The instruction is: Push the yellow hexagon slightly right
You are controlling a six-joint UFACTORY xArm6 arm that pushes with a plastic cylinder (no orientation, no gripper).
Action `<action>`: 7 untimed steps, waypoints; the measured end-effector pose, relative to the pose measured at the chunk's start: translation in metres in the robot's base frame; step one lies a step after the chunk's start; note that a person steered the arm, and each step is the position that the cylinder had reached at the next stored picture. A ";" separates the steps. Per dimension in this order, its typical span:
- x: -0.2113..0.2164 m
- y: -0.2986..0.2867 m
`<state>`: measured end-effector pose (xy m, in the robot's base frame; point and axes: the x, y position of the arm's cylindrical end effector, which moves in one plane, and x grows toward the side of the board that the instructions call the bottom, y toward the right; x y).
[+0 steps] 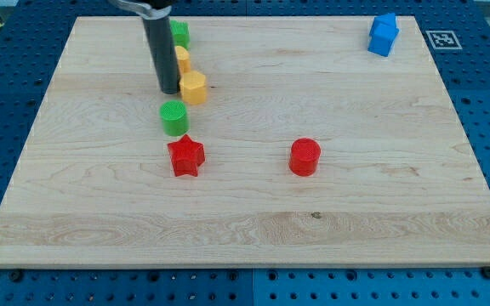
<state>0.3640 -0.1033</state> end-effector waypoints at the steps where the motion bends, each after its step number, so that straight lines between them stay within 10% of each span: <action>1: 0.000 0.032; 7: 0.041 0.254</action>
